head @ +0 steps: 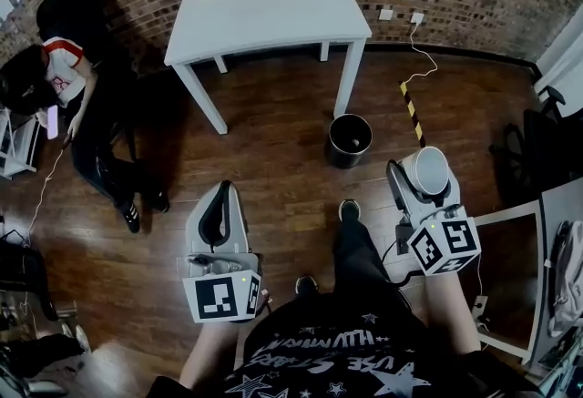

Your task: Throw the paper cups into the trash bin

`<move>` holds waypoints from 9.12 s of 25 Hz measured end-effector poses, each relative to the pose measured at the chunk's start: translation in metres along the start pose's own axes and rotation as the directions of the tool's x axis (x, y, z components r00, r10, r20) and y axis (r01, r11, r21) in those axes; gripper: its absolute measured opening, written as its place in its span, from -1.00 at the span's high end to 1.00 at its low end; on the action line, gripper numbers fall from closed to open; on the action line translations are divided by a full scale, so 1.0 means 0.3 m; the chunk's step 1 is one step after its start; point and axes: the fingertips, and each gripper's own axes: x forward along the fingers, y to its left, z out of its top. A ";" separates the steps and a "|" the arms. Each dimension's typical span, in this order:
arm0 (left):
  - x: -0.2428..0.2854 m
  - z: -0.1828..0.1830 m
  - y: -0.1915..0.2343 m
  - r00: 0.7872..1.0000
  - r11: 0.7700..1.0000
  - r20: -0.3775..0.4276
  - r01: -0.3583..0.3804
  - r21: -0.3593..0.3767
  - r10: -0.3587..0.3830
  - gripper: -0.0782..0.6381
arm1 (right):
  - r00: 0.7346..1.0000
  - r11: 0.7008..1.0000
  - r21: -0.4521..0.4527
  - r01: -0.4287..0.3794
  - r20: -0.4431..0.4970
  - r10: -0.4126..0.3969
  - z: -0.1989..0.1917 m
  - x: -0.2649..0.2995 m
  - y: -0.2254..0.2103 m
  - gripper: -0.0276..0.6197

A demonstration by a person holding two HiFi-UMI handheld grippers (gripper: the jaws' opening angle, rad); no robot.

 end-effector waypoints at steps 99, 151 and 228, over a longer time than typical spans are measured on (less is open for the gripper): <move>1.505 -1.814 -0.603 0.758 0.945 -0.569 0.306 -0.119 -0.317 0.77 | 0.892 0.994 0.107 -0.039 -0.444 0.082 -1.490 1.250 -0.752 -0.16; 1.311 -1.950 -0.621 0.648 0.957 -0.705 0.175 -0.229 -0.288 0.77 | 0.752 0.966 0.257 -0.033 -0.630 0.194 -1.737 1.175 -0.682 -0.33; 1.439 -0.040 -0.521 0.973 0.970 0.007 0.229 -0.079 -0.229 0.77 | 0.988 0.992 -0.066 -0.107 0.103 0.113 0.191 1.038 -0.502 0.89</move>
